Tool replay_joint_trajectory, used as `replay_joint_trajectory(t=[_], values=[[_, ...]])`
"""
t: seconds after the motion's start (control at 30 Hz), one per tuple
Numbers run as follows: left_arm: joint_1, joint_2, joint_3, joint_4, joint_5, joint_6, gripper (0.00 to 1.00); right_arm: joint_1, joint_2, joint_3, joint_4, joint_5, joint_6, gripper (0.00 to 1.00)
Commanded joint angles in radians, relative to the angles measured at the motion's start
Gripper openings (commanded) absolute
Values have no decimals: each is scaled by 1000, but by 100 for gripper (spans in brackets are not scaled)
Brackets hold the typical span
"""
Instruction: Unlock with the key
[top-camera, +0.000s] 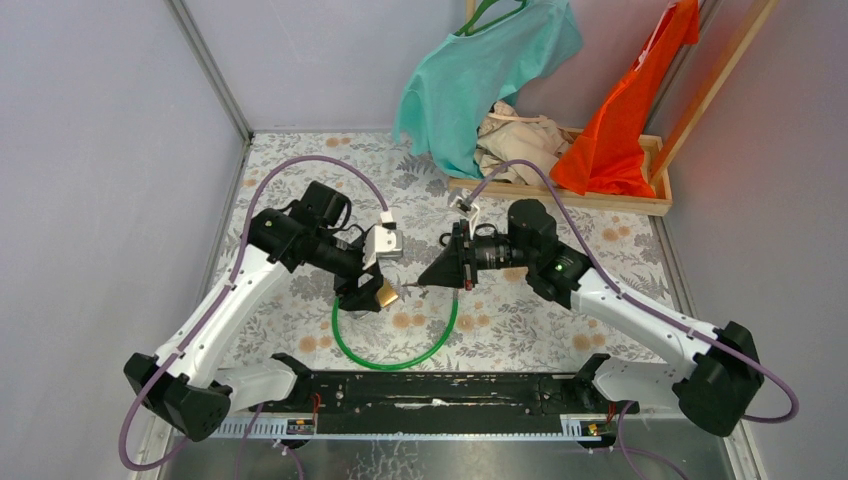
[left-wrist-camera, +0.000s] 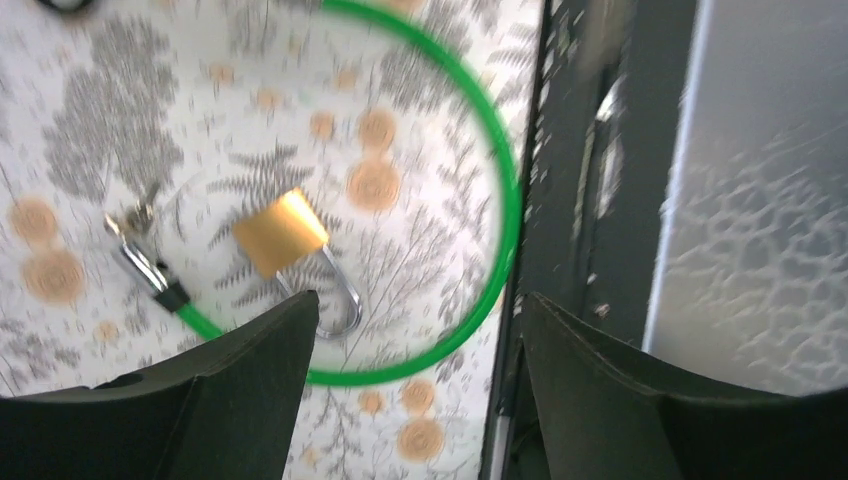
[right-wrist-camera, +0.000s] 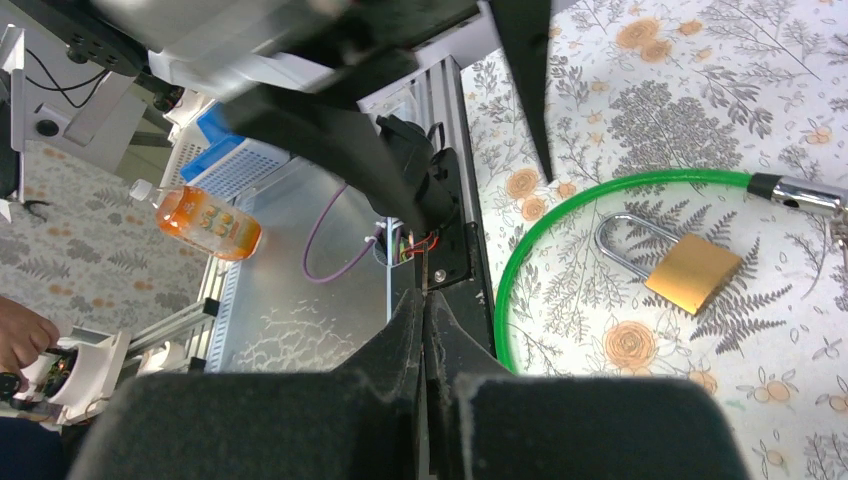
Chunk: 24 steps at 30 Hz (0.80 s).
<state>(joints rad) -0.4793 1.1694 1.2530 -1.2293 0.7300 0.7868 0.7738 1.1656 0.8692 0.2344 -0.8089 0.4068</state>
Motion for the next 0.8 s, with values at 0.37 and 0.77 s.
replay_joint_trajectory(t=[0.37, 0.77], values=[[122, 226, -317, 429, -216, 117, 86, -6, -263, -109, -165, 74, -72, 0], [92, 204, -528, 825, -308, -84, 80, -6, -303, -18, -404, 180, -109, 0]])
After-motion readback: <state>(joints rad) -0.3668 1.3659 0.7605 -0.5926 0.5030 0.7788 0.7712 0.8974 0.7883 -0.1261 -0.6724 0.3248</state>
